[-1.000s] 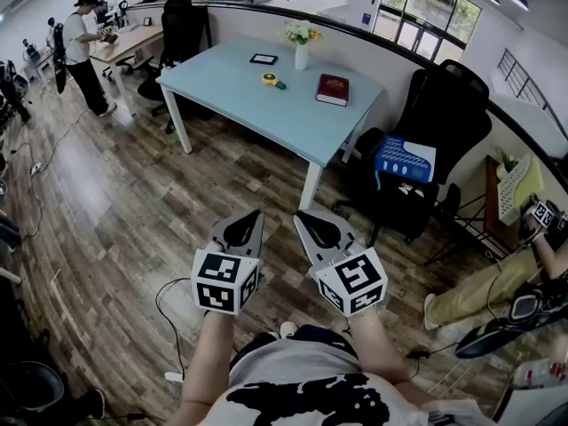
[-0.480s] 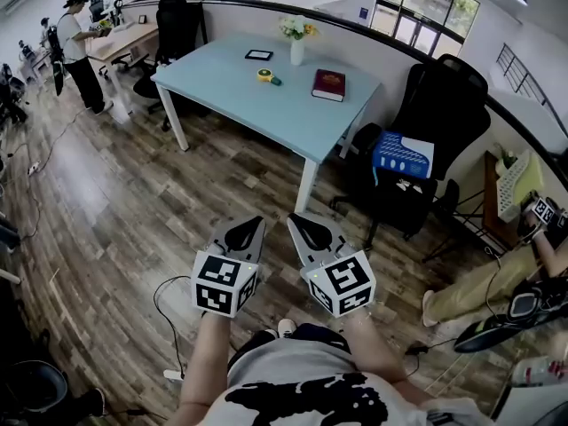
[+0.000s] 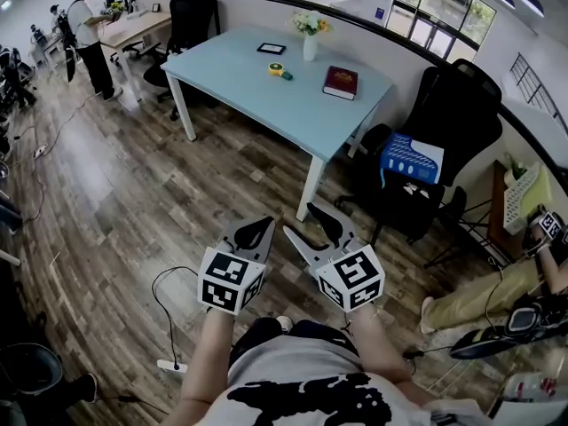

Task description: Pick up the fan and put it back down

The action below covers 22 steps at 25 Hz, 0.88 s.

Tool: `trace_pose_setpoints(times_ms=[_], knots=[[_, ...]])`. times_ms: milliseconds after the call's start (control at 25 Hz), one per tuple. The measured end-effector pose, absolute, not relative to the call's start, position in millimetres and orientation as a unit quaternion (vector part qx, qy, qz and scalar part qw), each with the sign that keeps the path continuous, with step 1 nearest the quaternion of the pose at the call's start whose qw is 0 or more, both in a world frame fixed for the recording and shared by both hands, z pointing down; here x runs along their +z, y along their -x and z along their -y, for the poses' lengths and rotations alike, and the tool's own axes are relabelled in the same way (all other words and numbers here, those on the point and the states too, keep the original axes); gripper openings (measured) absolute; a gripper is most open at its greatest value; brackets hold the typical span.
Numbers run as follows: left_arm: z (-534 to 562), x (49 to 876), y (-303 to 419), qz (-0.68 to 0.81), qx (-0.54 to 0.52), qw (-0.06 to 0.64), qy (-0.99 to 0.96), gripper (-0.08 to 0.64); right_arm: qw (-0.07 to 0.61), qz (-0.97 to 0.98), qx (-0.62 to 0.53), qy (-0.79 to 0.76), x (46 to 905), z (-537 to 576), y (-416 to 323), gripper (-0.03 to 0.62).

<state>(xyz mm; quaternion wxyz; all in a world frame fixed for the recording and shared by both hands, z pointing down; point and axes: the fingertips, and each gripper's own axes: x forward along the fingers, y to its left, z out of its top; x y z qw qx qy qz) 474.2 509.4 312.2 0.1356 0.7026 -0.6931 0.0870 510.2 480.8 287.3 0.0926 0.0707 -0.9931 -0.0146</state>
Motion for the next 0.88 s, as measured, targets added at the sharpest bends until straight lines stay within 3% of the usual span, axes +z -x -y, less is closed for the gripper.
trace_pose_setpoints(times_ms=[600,880], knots=[[-493,333,-439,0.723,0.094,0.156,-0.667,0.011,0.091,0.993,0.016,-0.071,309,-448,-497,0.302],[-450,348,-391,0.712,0.095,0.17,-0.675,0.011,0.1,0.991,0.029,-0.082,323,-408,-449,0.327]])
